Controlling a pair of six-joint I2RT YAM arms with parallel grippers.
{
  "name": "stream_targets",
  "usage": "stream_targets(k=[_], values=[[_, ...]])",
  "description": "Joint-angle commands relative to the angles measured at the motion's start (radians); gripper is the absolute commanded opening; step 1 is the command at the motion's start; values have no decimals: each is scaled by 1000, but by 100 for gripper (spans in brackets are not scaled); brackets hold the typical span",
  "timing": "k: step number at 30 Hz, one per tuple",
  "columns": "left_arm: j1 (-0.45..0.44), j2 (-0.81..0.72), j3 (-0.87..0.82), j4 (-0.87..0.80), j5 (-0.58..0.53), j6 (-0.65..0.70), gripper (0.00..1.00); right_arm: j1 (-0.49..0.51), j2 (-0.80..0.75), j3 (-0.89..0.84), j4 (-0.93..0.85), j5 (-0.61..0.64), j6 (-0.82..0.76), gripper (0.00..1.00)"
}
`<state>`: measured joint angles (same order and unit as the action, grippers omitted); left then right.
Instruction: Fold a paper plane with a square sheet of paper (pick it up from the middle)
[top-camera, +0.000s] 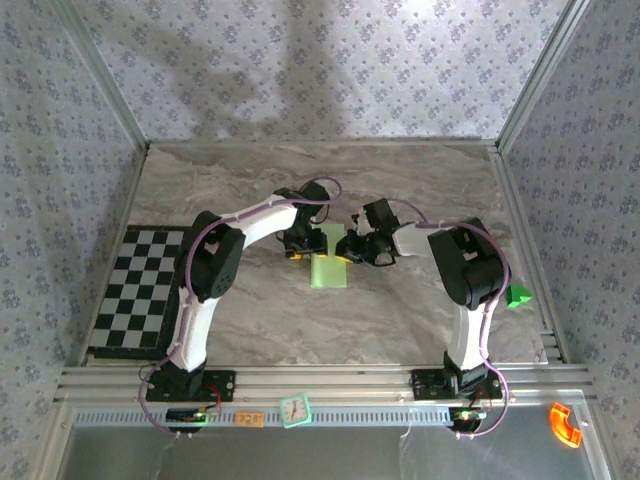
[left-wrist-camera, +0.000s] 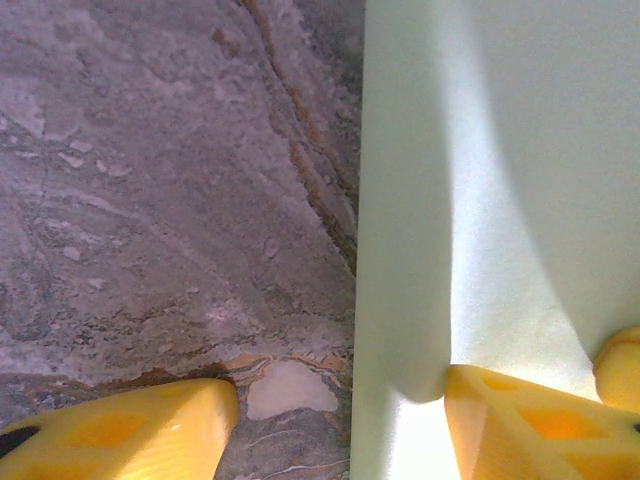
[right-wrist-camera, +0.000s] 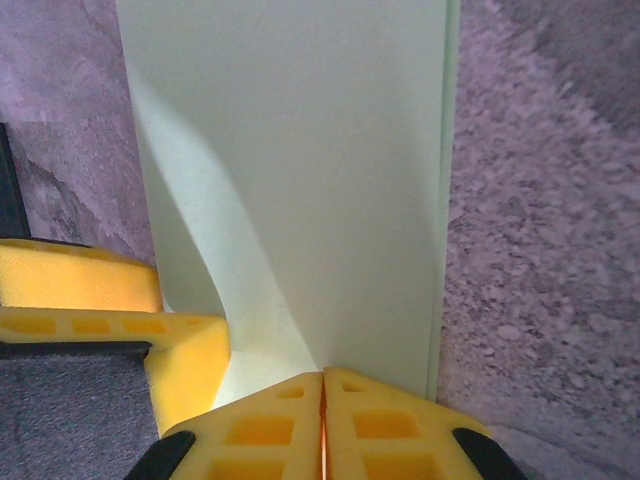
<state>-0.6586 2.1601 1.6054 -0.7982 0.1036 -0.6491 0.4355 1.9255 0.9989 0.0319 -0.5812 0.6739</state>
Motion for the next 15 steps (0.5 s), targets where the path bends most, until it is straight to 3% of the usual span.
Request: stream_targets(k=[1, 9, 15], values=[[-11, 127, -80, 69, 31, -4, 61, -11, 54, -43, -98, 64, -37, 10], [18, -88, -51, 86, -31, -15, 61, -14, 102, -63, -161, 123, -89, 9], [57, -262, -132, 183, -80, -40, 62, -17, 118, -65, -187, 148, -100, 8]])
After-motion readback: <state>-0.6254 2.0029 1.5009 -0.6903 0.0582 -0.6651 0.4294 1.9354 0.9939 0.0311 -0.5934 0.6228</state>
